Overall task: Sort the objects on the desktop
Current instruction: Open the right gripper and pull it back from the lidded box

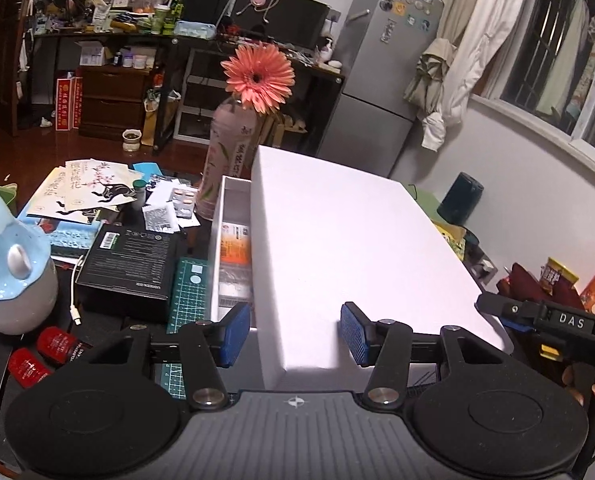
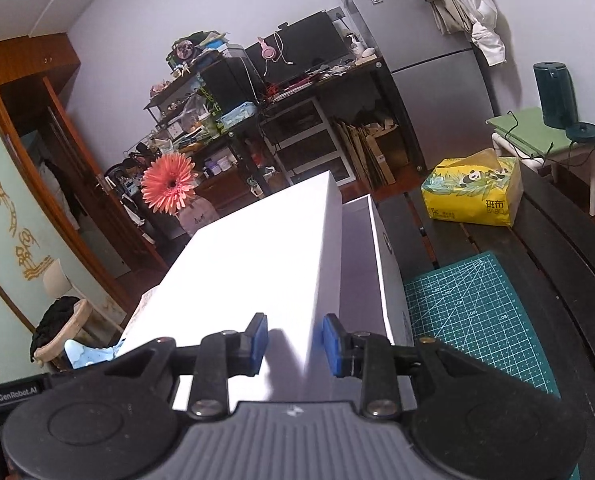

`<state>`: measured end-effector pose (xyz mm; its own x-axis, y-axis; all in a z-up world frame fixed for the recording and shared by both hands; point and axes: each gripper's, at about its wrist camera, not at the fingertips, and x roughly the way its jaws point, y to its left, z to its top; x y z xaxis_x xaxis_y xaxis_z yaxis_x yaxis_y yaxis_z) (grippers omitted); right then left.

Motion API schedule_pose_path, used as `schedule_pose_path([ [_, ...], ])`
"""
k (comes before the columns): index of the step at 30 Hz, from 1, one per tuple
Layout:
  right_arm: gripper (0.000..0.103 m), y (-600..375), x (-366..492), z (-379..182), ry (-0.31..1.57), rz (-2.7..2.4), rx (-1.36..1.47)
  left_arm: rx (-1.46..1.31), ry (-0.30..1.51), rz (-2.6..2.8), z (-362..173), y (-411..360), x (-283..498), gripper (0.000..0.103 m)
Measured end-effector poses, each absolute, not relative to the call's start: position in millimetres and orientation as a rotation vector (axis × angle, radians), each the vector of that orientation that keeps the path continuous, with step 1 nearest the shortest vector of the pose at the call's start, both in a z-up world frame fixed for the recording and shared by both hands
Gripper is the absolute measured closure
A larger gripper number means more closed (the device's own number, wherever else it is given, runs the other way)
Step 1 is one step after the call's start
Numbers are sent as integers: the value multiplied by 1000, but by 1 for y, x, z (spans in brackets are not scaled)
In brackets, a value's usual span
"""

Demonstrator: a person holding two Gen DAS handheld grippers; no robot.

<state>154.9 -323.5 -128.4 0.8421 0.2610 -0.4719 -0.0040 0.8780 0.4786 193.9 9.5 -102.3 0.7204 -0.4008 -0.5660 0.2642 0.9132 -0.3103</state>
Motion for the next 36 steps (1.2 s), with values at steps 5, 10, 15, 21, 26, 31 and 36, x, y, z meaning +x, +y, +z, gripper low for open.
schedule_pose_path([
  [5,71,-322,156,-129,556,145,476,-215,693,-402,-104,5,194,56],
  [10,64,-321,156,-128,542,144,454,-202,703,-423,-103,-1,190,56],
  [15,64,-318,158,-128,528,144,411,-199,712,-414,-102,-4,187,56],
  [21,64,-316,162,-129,509,141,382,-183,729,-414,-100,-7,181,55],
  [26,63,-316,168,-131,492,138,379,-176,734,-411,-99,-10,177,55],
  [31,63,-314,173,-133,476,138,373,-169,744,-418,-98,-12,176,55],
  [36,62,-316,176,-136,458,135,375,-156,756,-435,-97,-16,172,56],
])
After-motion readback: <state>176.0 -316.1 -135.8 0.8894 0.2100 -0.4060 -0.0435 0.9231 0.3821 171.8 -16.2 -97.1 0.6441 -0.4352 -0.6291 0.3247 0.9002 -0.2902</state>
